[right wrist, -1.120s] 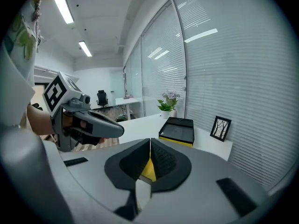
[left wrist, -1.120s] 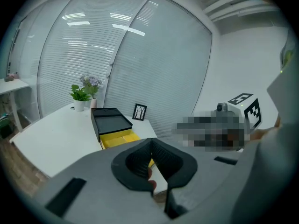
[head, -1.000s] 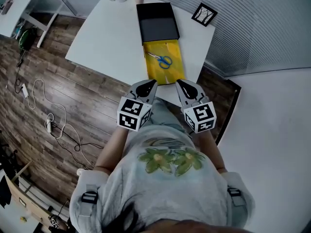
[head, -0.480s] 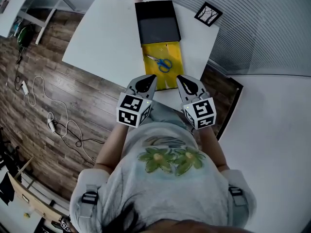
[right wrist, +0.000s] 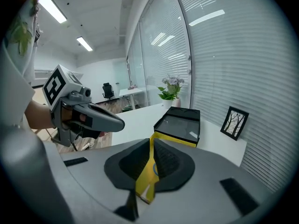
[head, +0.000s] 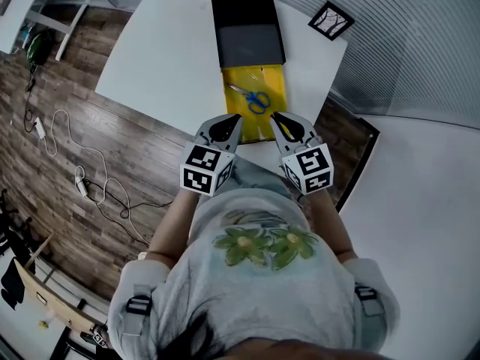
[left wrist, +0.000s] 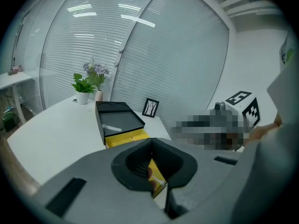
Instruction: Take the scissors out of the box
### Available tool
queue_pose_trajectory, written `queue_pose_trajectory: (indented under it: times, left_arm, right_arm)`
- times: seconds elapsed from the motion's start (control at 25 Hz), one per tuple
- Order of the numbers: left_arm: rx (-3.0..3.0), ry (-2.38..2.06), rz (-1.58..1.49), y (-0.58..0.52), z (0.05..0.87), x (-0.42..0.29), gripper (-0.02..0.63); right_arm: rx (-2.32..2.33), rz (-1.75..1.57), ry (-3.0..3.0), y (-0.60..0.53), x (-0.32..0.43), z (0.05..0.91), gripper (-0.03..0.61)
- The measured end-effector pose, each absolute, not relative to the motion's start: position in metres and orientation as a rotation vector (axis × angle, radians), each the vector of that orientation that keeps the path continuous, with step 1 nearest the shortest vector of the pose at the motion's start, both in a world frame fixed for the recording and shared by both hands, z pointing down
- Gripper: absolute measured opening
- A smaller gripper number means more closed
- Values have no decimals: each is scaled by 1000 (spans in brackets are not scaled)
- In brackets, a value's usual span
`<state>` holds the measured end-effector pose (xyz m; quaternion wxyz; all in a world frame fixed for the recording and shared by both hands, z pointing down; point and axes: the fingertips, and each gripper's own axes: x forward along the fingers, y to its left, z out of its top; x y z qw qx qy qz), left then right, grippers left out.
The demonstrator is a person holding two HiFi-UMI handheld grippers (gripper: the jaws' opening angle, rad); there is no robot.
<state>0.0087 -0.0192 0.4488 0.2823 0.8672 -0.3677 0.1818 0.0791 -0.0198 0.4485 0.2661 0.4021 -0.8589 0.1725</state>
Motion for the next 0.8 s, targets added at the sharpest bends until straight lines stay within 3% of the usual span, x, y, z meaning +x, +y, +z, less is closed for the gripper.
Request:
queue_pose_trajectory:
  times: [0.4, 0.8]
  left_arm:
    - [2296, -978, 517, -30, 462, 12, 6]
    - [2256, -986, 524, -35, 475, 11, 6]
  right_arm:
    - [1027, 505, -2291, -30, 77, 468, 11]
    - [968, 531, -2245, -37, 75, 496, 57]
